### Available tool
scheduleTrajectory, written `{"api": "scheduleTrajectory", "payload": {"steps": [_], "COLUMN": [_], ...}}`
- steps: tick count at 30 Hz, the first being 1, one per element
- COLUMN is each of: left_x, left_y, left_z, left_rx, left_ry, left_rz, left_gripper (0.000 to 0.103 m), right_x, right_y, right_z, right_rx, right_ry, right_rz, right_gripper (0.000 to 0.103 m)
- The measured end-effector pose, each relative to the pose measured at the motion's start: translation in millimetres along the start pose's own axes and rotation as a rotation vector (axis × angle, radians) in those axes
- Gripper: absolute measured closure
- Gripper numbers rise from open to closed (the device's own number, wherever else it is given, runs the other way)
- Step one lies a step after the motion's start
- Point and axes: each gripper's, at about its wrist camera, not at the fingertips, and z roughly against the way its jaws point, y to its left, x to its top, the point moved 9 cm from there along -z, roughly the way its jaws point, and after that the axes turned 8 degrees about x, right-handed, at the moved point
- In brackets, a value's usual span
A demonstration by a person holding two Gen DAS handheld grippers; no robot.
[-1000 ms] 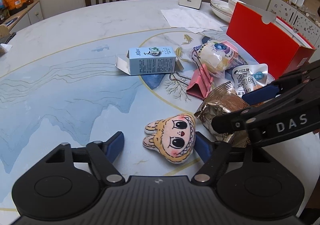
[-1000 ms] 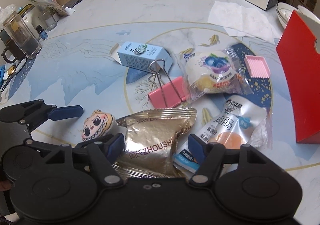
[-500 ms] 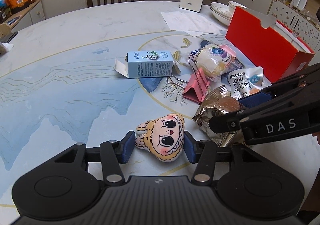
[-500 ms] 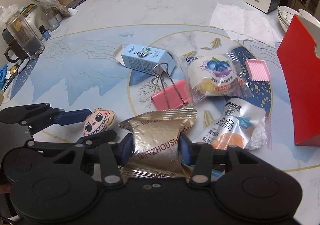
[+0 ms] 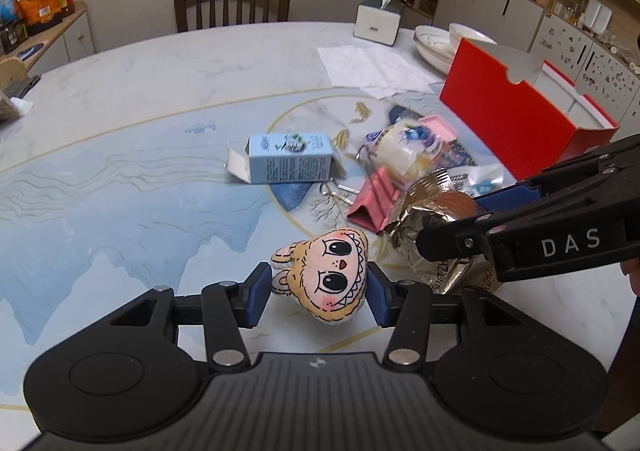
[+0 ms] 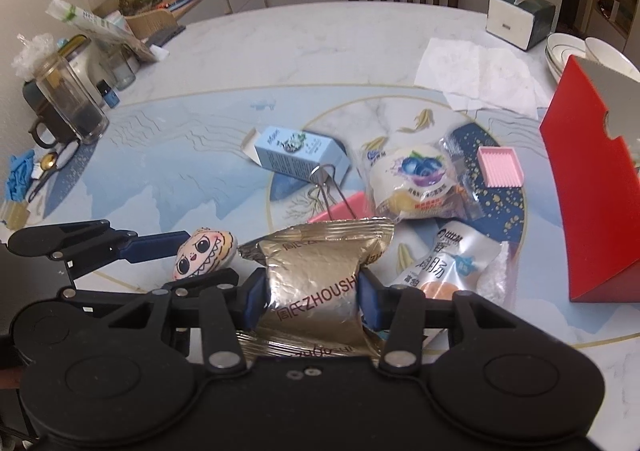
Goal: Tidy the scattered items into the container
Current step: 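Grasp the cartoon plush with the left tool while the right tool grasps the gold snack bag, then carry the plush and gold snack bag over the red box with both tools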
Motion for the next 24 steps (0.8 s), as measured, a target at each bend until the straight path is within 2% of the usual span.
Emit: {"api": "scheduleTrajectory", "payload": {"steps": [11,24], "left_x": [20,58], "left_y": [-17,-69], "left_z": [28,54], "left_rx": [-0.011,-0.046], "left_ry": [-0.037,-0.109], "left_rz": [-0.006,-0.054], "left_gripper": [0.054,0.054], "right_x": [9,13], "right_y": [-11,-53], "right_z": [39,92], "right_rx": [0.010,-0.008], "right_ry": [-0.072,-0.143], "right_rz": [0.004,-0.019], "right_gripper": [0.057,0.057]}}
